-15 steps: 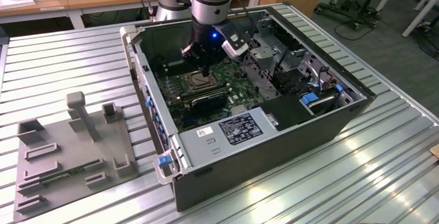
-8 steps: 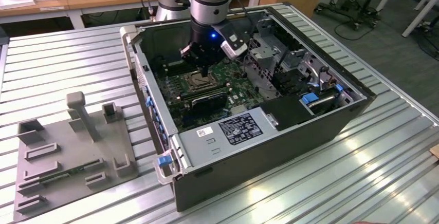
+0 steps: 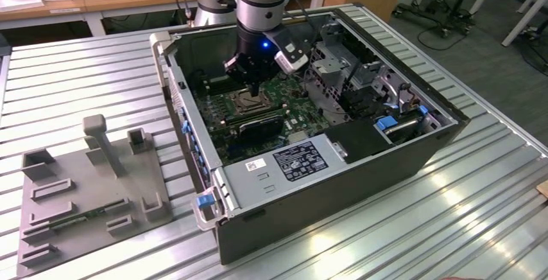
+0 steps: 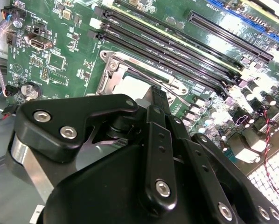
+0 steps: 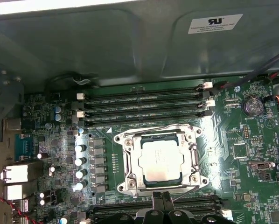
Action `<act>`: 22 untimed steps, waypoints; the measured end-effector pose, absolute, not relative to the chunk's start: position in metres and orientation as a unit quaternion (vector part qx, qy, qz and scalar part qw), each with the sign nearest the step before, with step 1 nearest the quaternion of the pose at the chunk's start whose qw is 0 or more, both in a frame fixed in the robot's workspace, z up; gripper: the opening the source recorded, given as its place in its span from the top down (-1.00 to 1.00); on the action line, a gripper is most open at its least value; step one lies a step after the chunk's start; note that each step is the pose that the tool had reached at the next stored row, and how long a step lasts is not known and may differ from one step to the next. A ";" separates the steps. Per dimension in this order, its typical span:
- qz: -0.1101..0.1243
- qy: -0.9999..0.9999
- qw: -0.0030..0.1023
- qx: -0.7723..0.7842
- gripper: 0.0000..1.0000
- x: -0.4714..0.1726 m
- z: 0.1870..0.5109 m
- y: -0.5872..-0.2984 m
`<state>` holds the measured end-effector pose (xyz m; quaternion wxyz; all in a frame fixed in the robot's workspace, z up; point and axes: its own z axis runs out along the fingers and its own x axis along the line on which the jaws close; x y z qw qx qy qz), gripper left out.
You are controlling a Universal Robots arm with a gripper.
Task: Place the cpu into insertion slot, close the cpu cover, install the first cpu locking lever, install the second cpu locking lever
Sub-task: 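Install the second cpu locking lever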
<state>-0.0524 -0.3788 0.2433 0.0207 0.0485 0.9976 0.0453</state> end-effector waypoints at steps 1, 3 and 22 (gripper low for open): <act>0.045 0.998 0.021 0.049 0.79 -0.053 0.243 -0.379; 0.045 0.998 0.021 0.049 0.79 -0.053 0.243 -0.379; 0.045 0.998 0.021 0.049 0.79 -0.056 0.242 -0.382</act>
